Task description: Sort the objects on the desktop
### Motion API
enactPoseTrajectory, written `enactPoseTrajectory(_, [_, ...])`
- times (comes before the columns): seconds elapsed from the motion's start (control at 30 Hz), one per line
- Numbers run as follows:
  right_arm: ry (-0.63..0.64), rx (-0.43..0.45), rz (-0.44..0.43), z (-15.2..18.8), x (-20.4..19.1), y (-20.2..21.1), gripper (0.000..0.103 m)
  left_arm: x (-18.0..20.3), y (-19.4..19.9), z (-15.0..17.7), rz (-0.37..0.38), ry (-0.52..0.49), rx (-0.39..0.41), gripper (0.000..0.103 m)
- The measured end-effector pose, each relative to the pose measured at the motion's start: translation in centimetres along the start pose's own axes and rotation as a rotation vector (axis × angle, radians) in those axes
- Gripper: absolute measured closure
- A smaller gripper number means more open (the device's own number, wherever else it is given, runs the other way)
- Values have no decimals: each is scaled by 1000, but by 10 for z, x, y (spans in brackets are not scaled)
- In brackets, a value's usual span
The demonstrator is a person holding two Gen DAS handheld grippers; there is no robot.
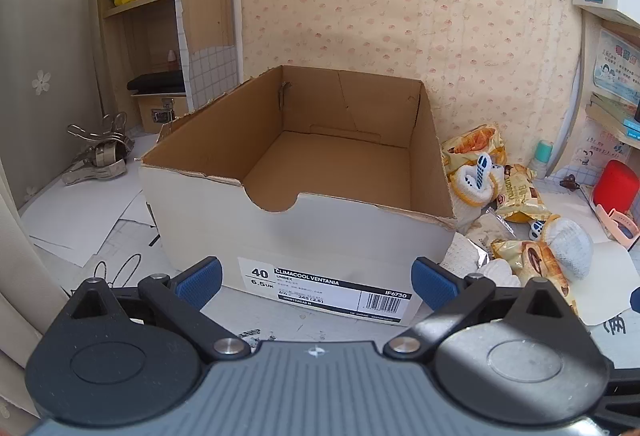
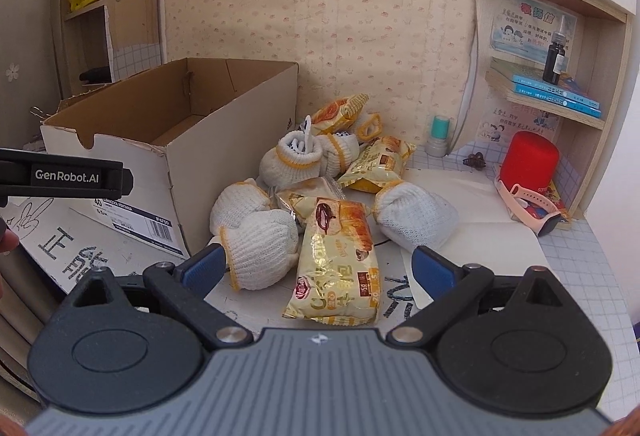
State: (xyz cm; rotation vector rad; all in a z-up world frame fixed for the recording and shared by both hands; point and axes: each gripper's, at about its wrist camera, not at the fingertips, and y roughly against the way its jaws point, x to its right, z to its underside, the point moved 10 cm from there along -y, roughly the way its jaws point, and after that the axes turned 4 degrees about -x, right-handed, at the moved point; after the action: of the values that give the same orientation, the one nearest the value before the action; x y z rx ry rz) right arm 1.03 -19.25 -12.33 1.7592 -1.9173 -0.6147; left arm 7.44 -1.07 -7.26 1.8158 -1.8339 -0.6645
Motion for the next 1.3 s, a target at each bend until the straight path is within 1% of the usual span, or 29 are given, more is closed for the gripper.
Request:
enactPoseTrajectory(0.3, [41,-32,1,5,-11,-7,6,-2,-3,1,-9,1,-8,0])
enactPoseTrajectory(0.5, [63,-31,-6,4,-19,-6,6,-1,-3,1,-9,5,-8,0])
enactPoseTrajectory(1.3, [69,-30,-16,2,-18,-5,6,1,-5,3,-8,-1,-12,0])
